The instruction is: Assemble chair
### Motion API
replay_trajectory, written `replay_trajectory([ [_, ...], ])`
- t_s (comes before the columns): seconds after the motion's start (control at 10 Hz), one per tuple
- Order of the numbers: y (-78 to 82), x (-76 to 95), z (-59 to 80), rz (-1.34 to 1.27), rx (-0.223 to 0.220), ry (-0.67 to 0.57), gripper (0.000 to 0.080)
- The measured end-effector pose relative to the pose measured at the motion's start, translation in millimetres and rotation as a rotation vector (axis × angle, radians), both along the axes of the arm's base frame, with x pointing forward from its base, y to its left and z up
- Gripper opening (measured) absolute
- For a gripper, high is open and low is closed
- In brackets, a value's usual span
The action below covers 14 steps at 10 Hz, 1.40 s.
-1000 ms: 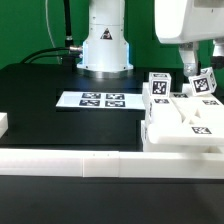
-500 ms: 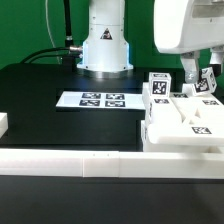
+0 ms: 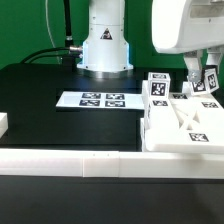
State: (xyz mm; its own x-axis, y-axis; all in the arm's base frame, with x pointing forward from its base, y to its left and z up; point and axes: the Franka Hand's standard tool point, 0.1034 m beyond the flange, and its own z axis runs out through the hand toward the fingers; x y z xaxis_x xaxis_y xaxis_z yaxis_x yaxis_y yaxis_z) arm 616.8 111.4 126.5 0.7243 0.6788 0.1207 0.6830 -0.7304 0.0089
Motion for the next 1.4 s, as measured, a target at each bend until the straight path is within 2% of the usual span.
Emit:
replay_trajectory([
  [0.4,-4.9,0.5,-0.3,-0.302,0.031,0.023,0.0281],
  [0.7,-0.1,2.0,-0.9,-0.593,0.067,0.021,0.0281],
  [0.8,0.5,4.5,-1.3,-0.667,0.086,-0.004,0.0282],
  [1.2,0.8,4.4,-1.4,-0.926,0.123,0.02,0.0282],
  [1.4,1.9,3.6,-1.6,-1.195,0.179,0.068,0.0282],
])
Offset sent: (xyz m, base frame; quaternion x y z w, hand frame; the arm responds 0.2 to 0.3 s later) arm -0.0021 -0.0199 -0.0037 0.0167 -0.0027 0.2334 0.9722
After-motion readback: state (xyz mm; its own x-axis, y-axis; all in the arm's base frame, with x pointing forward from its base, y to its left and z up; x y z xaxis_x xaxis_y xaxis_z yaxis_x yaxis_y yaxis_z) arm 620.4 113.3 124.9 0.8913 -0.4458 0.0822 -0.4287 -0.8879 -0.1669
